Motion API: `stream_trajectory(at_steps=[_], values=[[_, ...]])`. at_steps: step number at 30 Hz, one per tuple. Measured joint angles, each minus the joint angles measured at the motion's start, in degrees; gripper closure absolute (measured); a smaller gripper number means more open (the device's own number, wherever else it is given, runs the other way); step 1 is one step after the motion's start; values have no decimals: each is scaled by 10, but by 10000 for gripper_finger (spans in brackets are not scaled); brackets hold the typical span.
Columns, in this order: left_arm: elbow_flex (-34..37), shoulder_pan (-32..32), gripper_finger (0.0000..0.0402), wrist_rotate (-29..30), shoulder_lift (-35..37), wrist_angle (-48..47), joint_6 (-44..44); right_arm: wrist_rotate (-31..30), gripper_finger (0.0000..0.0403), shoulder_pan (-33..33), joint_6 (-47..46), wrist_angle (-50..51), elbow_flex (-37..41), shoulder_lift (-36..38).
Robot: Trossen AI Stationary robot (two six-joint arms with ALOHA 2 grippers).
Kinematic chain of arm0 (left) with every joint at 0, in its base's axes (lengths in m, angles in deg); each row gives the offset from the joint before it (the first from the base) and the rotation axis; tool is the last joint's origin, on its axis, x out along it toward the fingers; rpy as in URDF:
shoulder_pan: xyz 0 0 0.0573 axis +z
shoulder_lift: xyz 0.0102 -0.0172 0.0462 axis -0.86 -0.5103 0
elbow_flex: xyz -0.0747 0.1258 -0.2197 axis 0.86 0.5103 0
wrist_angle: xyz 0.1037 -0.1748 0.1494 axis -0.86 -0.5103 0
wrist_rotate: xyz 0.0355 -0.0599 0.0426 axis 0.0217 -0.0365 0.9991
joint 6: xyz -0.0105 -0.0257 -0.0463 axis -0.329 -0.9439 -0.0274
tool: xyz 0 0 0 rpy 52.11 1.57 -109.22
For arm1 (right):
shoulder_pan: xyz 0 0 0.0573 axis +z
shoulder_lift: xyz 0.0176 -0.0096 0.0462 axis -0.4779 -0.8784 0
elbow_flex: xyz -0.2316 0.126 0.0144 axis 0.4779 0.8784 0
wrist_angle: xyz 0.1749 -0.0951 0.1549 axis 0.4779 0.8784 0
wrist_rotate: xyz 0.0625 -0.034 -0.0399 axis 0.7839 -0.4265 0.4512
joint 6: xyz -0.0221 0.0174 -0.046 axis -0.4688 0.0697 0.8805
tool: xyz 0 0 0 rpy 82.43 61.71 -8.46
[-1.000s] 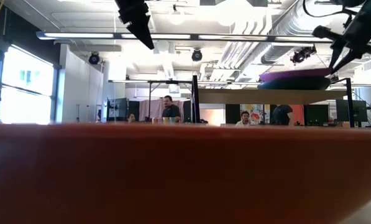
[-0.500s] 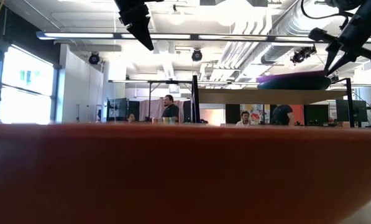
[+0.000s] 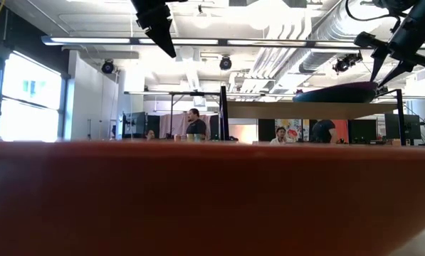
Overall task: Place and stack plates onto a shelf
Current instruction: Stack the purple plate on top of the black plate on the shelf, then stack the black plate on top of the purple plate on the shelf
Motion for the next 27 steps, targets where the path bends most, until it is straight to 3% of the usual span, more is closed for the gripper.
stream_trajectory(at_steps=[7, 12, 16, 22, 27], values=[[0, 0, 273, 0, 0, 0, 0, 5, 313, 0, 10, -35, 0, 0], [4, 0, 273, 0, 0, 0, 0, 40, 313, 0, 35, -44, -15, 1], [27, 6, 273, -20, 1, -6, -10, 92, 313, 1, 82, -49, -49, 1], [80, 24, 273, -72, 0, 13, -20, 230, 313, 10, 180, -108, -99, 1], [115, 34, 273, -109, 0, 39, 4, 274, 313, 26, 216, -159, -129, 1]])
